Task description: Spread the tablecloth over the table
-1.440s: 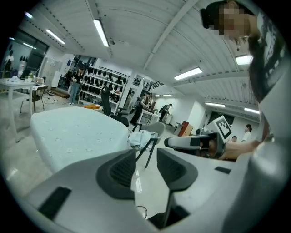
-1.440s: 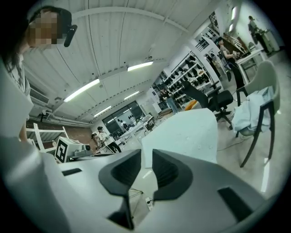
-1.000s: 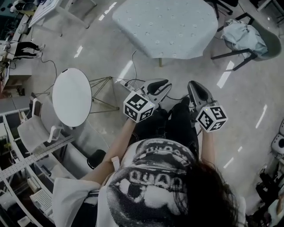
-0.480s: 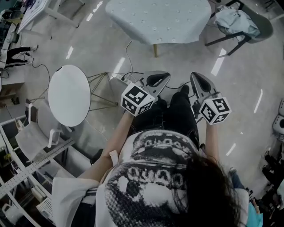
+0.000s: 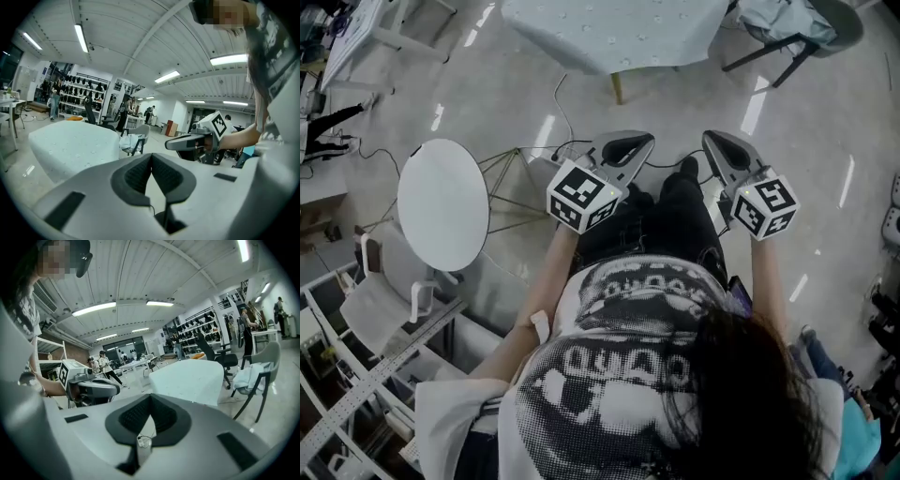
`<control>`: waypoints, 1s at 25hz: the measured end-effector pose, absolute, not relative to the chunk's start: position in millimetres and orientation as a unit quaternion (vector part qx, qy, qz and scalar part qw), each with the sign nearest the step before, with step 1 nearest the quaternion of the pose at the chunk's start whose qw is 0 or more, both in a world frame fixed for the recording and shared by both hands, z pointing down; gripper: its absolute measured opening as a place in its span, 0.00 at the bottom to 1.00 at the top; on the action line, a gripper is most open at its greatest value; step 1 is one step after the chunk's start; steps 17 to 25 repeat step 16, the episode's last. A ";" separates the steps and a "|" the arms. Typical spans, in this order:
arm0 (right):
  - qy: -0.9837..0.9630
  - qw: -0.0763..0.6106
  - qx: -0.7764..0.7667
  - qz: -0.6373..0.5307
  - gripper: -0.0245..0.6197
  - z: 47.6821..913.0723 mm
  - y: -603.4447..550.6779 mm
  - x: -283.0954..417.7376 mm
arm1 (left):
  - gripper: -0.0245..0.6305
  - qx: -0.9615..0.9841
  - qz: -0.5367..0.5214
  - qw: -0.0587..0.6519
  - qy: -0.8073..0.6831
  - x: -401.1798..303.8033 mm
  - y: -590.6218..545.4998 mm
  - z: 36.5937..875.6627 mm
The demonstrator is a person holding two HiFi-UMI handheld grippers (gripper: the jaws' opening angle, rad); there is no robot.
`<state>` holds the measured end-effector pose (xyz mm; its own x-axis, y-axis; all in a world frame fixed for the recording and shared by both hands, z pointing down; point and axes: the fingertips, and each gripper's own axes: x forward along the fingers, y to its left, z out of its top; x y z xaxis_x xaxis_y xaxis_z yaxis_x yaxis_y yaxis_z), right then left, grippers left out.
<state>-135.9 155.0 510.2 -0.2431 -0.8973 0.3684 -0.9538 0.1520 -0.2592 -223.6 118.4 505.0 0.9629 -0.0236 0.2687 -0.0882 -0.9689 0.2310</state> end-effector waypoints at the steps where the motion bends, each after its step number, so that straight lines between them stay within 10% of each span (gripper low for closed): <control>1: -0.757 0.069 0.610 0.224 0.03 512.1 157.7 -136.9 | 0.06 0.983 0.133 0.121 -0.026 -224.9 119.2 504.9; 25: -0.761 0.071 0.599 0.239 0.03 523.7 169.1 -137.9 | 0.06 0.983 0.149 0.108 -0.008 -219.1 127.3 511.9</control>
